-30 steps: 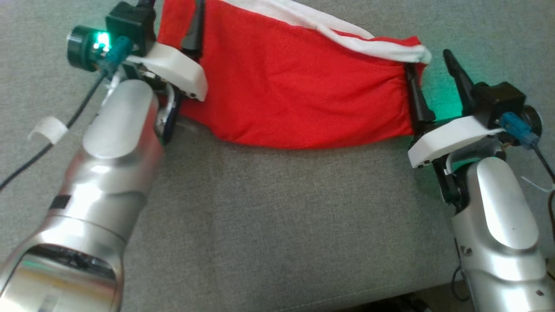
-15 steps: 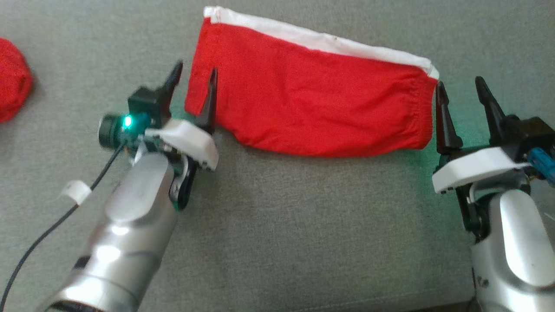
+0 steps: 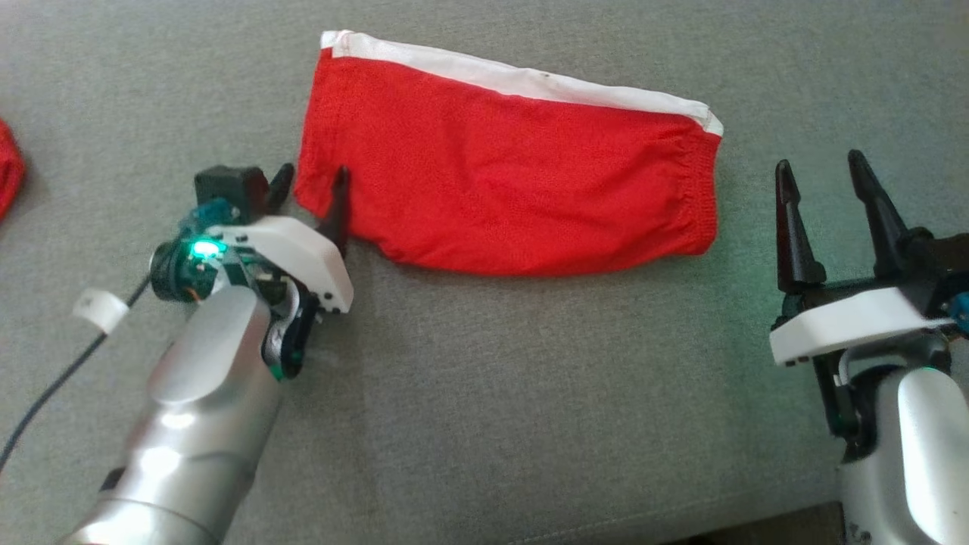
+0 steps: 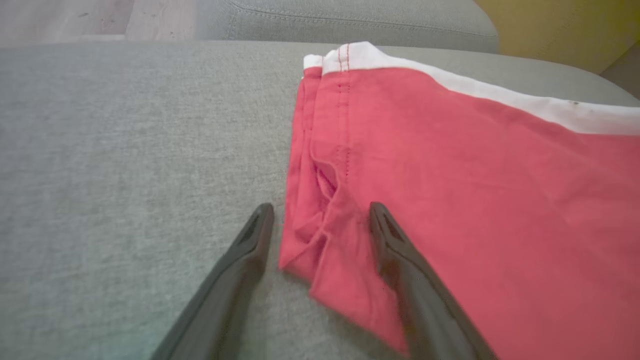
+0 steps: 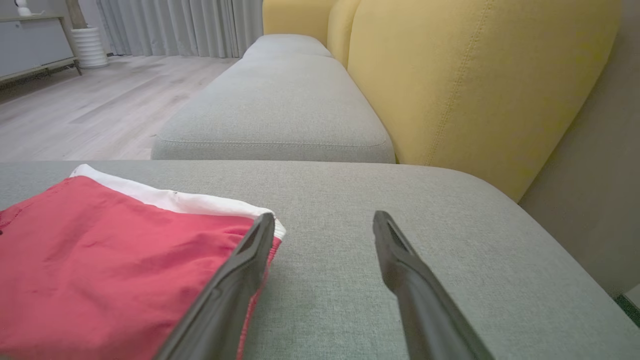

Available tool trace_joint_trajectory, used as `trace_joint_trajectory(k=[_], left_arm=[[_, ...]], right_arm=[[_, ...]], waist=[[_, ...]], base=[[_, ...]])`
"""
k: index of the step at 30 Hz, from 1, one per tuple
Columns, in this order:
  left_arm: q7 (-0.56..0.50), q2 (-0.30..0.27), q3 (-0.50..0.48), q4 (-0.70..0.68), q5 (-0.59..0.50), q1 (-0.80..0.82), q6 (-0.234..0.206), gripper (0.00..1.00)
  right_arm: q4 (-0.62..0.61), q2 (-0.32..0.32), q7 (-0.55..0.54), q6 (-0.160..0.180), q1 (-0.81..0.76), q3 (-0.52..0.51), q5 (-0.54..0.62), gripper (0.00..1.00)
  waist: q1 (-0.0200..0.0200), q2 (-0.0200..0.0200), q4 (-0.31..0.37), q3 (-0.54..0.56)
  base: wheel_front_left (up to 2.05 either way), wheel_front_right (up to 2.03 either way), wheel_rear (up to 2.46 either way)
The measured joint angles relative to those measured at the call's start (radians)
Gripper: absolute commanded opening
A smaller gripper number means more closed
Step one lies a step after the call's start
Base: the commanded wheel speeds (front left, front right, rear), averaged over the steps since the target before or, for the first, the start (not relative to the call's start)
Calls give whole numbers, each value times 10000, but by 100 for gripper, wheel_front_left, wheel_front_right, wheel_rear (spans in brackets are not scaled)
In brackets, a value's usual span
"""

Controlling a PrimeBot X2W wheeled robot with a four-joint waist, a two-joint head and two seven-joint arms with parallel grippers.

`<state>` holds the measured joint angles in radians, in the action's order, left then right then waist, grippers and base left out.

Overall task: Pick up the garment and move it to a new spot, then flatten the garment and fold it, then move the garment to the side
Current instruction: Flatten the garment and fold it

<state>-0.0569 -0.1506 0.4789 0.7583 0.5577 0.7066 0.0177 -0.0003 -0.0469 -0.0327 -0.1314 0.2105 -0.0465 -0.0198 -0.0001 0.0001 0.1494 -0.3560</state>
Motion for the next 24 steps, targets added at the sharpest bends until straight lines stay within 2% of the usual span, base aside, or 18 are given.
trace_joint_trajectory(k=[1, 3, 4, 8, 12, 19, 24], left_arm=[[-148, -31, -13, -61, 54, 40, -2, 85], [-336, -79, -6, -174, 77, 58, -2, 26], [-431, -100, 2, -194, 79, 53, 0, 0], [-608, -107, 56, -347, 90, -72, 10, 0], [-349, -69, 79, -729, 125, -601, -48, 0], [293, -31, 92, -2010, 240, -1949, -374, 0], [700, -13, 94, -3062, 405, -3506, -802, 0]], right_arm=[[-56, 0, -27, 0, -3, -8, -40, 100], [-104, 0, -31, 0, -12, -33, -67, 100], [-105, 0, -31, 0, -17, -36, -71, 100], [-104, 4, -27, 0, -182, -107, -151, 100], [-19, 6, -19, 0, -363, -357, -155, 100], [151, 15, -35, 0, -779, -965, -153, 100], [274, 19, -222, 0, -1291, -1202, -153, 100]], waist=[[0, 0, 41, -24], [1, 0, 116, -41], [2, 0, 143, -26], [1, 0, 157, 143], [1, 0, 11, 441], [0, 0, -614, 1166], [0, 0, -1163, 1640]], base=[[0, 0, 0], [0, 0, 0], [0, 0, 0], [0, 0, 0], [0, 0, 0], [0, 0, 0], [0, 0, 0]])
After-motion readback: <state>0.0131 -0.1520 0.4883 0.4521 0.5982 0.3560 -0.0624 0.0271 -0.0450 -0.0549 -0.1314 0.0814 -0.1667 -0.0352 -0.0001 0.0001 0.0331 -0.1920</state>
